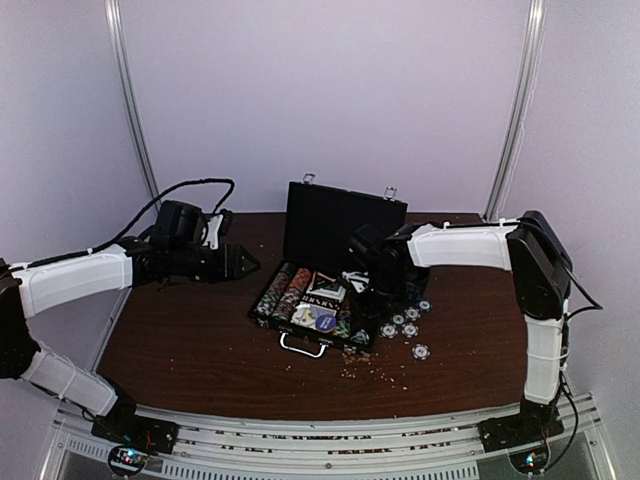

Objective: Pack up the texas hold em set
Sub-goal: Adjust the poker chips pile in the slot.

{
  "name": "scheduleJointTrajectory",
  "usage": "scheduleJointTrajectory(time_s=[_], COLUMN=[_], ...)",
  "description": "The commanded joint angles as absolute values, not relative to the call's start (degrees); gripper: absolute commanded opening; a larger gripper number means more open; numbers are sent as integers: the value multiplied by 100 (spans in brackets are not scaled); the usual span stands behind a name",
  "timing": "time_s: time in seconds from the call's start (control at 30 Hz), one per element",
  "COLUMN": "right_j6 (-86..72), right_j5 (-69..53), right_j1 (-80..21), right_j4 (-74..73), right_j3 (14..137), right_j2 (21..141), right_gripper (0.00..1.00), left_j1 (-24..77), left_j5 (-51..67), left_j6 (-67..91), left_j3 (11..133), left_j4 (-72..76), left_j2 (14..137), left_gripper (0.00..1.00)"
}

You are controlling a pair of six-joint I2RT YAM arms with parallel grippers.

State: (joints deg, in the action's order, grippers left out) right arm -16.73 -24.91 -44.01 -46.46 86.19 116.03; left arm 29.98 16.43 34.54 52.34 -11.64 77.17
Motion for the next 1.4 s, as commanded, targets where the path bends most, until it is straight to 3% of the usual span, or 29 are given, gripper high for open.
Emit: scheduleJointTrajectory(time_s=[0.0, 0.43, 0.7, 0.9, 1.37], right_j6=[-1706, -1839, -1878, -1919, -3368], right_j5=[-2786, -2761, -2275, -1865, 977], right_j1=[-4602, -4711, -4721, -4720, -4551], right_j4=[-4783, -4693, -4726, -4702, -3953], right_j3=[8471, 8341, 8596, 8657, 6907], right_j2=[11315, 11246, 11024, 10687, 8713], right_gripper=[9, 11, 32, 39, 52], left_j1=[2960, 2957, 2962, 2961, 2904], left_j5=[1575, 1609, 1486, 1254, -514], left_j6=[3323, 3332, 3341, 3333, 3417], left_j3=[5187, 5116, 5072, 5071, 5060], left_j4=[-1072, -1044, -1054, -1132, -1894], left_j2=[7589, 7552, 7451, 7274, 6496], left_gripper=[63, 63, 63, 63, 79])
